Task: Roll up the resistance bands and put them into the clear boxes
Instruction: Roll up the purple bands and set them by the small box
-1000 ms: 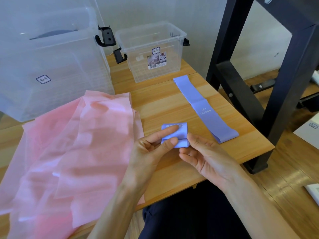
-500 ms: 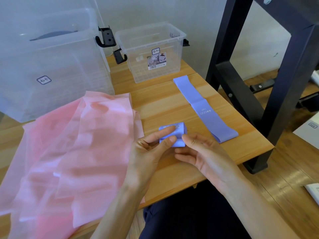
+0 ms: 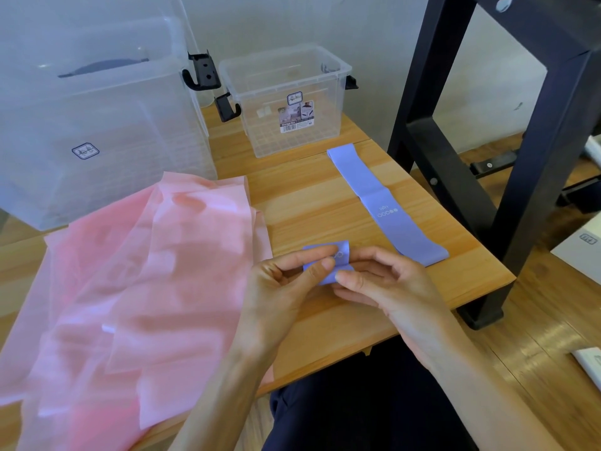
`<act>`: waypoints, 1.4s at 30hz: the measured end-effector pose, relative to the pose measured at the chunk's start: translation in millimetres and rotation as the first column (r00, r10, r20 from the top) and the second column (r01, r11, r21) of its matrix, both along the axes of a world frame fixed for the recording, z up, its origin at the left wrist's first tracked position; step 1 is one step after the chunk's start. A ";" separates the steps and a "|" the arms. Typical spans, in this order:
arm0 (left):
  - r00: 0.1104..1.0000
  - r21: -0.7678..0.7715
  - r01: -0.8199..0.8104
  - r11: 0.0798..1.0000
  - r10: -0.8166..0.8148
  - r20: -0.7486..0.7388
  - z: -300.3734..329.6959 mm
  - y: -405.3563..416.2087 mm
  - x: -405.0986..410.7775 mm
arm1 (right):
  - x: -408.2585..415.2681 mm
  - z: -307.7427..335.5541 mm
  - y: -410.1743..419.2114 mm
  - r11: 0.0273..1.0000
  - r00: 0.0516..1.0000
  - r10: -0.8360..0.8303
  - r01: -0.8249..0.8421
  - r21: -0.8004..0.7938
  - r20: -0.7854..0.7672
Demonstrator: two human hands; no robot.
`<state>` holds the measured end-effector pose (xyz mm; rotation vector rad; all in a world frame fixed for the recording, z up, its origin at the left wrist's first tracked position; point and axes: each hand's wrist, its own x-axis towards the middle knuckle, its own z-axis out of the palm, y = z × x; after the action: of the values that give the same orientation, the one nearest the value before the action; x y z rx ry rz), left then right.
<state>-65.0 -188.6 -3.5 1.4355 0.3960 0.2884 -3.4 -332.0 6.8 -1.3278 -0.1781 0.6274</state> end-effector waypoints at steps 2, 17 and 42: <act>1.000 0.018 0.011 1.000 -0.011 0.007 0.4 -0.7 -0.4 | 0.3 0.6 1.1 0.999 1.000 -0.024 0.024 -0.021 0.012; 0.996 0.012 0.073 0.997 -0.074 0.041 -2.6 -2.1 -5.7 | 9.6 5.6 -2.2 0.986 0.998 -0.019 0.027 -0.162 0.052; 0.998 0.065 0.013 0.998 -0.017 0.059 -4.5 2.2 0.8 | 7.2 6.2 -2.0 0.986 0.999 0.046 -0.047 -0.161 -0.009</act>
<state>-64.2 -186.3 -8.0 1.4892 0.3301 0.3335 3.8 -334.0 13.0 -1.4810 -0.1568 0.6966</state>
